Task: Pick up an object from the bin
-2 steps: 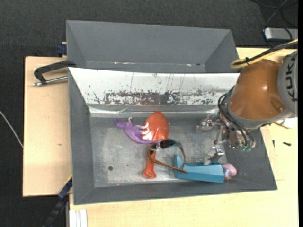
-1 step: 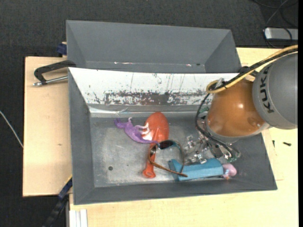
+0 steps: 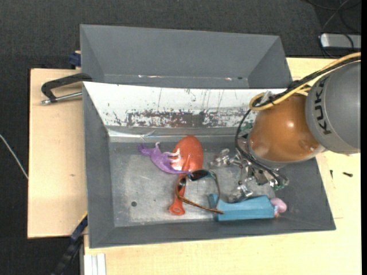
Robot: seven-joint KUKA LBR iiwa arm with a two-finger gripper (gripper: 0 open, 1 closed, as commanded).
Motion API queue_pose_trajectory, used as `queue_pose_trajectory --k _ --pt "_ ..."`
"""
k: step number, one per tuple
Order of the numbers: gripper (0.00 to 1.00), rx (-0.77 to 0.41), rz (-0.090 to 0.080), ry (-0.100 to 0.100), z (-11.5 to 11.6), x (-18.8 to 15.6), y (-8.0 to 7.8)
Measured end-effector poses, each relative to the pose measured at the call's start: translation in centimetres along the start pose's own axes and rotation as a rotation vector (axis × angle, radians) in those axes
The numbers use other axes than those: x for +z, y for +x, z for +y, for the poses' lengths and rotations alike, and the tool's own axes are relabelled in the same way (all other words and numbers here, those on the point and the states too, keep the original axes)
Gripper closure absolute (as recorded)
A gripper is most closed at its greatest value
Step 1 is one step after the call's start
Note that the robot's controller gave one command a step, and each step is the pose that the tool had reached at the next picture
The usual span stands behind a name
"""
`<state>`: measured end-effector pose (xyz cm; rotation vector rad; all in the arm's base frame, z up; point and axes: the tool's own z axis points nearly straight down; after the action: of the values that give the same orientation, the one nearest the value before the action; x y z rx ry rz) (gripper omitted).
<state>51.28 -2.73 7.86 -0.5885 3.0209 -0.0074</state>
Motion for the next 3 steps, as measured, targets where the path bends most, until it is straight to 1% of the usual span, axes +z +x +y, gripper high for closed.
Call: queue_pose_trajectory --k 1,2,3 --pt "0.00 -0.001 0.000 0.001 0.0 0.0 0.0" --pt "0.00 0.063 0.013 0.007 0.9 0.1 -0.6" --pt "1.00 0.051 0.047 -0.014 8.0 0.3 -2.1"
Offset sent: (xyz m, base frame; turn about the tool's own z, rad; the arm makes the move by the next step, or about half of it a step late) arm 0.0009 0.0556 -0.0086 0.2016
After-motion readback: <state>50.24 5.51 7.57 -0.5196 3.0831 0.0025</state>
